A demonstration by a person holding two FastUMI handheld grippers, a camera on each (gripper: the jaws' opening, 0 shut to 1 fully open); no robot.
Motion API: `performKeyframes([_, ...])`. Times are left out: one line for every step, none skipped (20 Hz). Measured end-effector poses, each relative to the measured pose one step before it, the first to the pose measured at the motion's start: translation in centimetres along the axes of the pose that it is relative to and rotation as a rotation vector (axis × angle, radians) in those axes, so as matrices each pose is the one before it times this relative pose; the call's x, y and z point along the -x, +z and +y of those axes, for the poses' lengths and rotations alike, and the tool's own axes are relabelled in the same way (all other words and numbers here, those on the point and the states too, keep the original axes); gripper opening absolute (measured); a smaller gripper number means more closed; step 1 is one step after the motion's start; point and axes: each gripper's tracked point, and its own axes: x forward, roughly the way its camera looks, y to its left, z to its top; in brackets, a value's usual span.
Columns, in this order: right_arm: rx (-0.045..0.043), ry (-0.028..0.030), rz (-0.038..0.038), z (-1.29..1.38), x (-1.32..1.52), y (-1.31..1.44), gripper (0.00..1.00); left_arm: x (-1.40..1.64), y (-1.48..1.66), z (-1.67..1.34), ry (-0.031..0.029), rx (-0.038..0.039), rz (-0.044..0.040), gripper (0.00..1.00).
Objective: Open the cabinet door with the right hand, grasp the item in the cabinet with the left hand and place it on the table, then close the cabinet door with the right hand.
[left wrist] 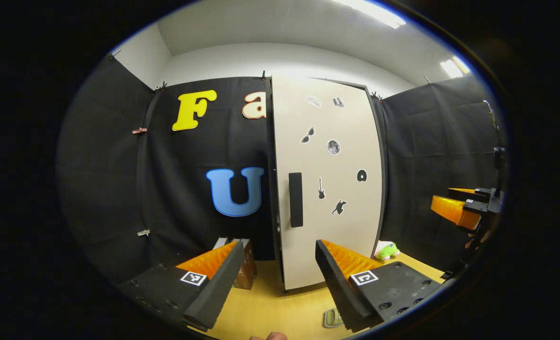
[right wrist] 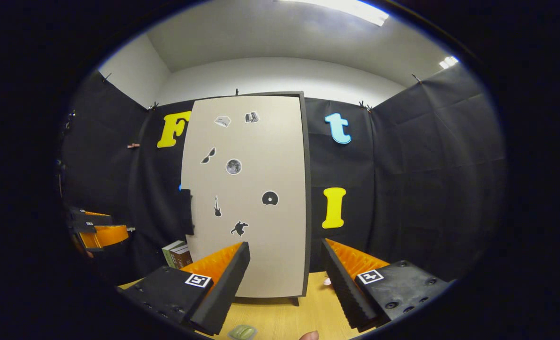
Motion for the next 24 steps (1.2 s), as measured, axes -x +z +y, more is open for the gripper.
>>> performKeyframes([0.00327, -0.00220, -0.00320, -0.214, -0.037, 0.083, 0.96, -0.107, -0.101, -0.054, 0.00063, 0.00167, -0.00200, 0.95])
performKeyframes([0.00225, -0.00292, -0.00193, -0.220, -0.056, 0.036, 0.96, -0.062, -0.032, -0.144, -0.00072, 0.00415, 0.00108, 0.95])
performKeyframes([0.00033, -0.00297, 0.00218, -0.091, -0.214, 0.009, 0.96, -0.001, -0.044, -0.088, -0.00197, 0.00638, 0.00004, 0.95])
performKeyframes([-0.00192, 0.00023, 0.00233, 0.006, -0.045, -0.134, 0.96, -0.092, 0.035, -0.050, -0.00148, 0.00486, 0.00078, 0.95])
performKeyframes([-0.00142, -0.00211, -0.00070, 0.025, -0.098, -0.030, 0.96, 0.062, 0.095, 0.007, 0.00121, -0.00193, -0.00106, 0.95])
performKeyframes([-0.00166, 0.00243, -0.00195, 0.067, -0.003, 0.031, 0.96, 0.075, 0.169, 0.071, 0.00458, -0.00908, -0.00253, 0.95])
performKeyframes([0.00291, 0.00509, -0.00334, 0.237, 0.068, 0.132, 0.96, 0.070, 0.139, 0.012, 0.00322, -0.01044, -0.00361, 0.95])
performKeyframes([0.00824, 0.00301, 0.00088, 0.142, 0.176, -0.017, 0.96, 0.045, 0.097, -0.119, -0.00108, -0.00442, -0.00284, 0.95])
performKeyframes([0.00664, 0.00468, -0.00068, 0.096, 0.071, 0.010, 0.96, 0.036, -0.010, -0.172, -0.00284, 0.00231, -0.00168, 0.95])
performKeyframes([0.00489, 0.00016, -0.00239, 0.057, 0.123, 0.071, 0.96, -0.041, 0.068, -0.166, -0.00283, 0.00395, -0.00182, 0.95])
performKeyframes([0.00009, 0.00317, -0.00209, 0.029, 0.037, 0.094, 0.96, 0.029, 0.061, -0.068, -0.00030, 0.00028, -0.00145, 0.95])
performKeyframes([-0.00259, 0.00212, -0.00093, 0.089, 0.026, 0.042, 0.95, 0.065, 0.087, -0.091, -0.00042, -0.00261, -0.00040, 0.95])
performKeyframes([-0.00148, 0.00204, 0.00115, 0.000, 0.048, -0.026, 0.95, 0.056, -0.067, -0.110, -0.00127, -0.00216, -0.00016, 0.95])
performKeyframes([-0.00034, 0.00004, -0.00046, -0.025, 0.032, 0.077, 0.95, 0.101, 0.002, -0.179, -0.00165, -0.00104, 0.00001, 0.95])
performKeyframes([-0.00023, 0.00108, -0.00002, 0.028, 0.047, 0.033, 0.96, 0.069, 0.001, 0.001, -0.00048, -0.00041, -0.00031, 0.95])
performKeyframes([-0.00038, 0.00144, -0.00079, 0.045, 0.084, 0.029, 0.95, 0.107, 0.047, -0.021, -0.00029, -0.00001, -0.00064, 0.95])
performKeyframes([0.00035, 0.00153, 0.00022, 0.129, 0.115, 0.055, 0.95, 0.038, -0.045, 0.027, 0.00062, 0.00066, -0.00037, 0.95])
performKeyframes([0.00097, 0.00161, 0.00172, 0.082, 0.134, -0.043, 0.95, 0.007, 0.007, -0.043, -0.00013, 0.00118, 0.00140, 0.95])
performKeyframes([0.00091, 0.00202, 0.00180, -0.025, 0.072, -0.102, 0.95, 0.108, -0.058, -0.034, 0.00116, 0.00041, 0.00094, 0.95])
performKeyframes([0.00056, 0.00036, 0.00112, -0.003, 0.166, -0.031, 0.95, 0.042, 0.065, 0.038, 0.00182, -0.00304, -0.00072, 0.95])
performKeyframes([0.00106, 0.00119, 0.00090, 0.052, 0.149, -0.019, 0.95, 0.184, 0.070, 0.041, 0.00307, -0.00575, -0.00172, 0.95])
performKeyframes([0.00001, -0.00116, -0.00062, -0.062, 0.208, 0.101, 0.95, 0.120, 0.097, -0.063, 0.00019, -0.00416, -0.00161, 0.95])
performKeyframes([-0.00394, -0.00143, -0.00119, -0.077, 0.075, 0.065, 0.95, 0.096, -0.061, -0.102, -0.00146, 0.00101, -0.00096, 0.95])
performKeyframes([-0.00846, 0.00059, -0.00164, -0.027, 0.073, 0.058, 0.95, 0.093, 0.008, -0.124, -0.00210, 0.00554, -0.00037, 0.95])
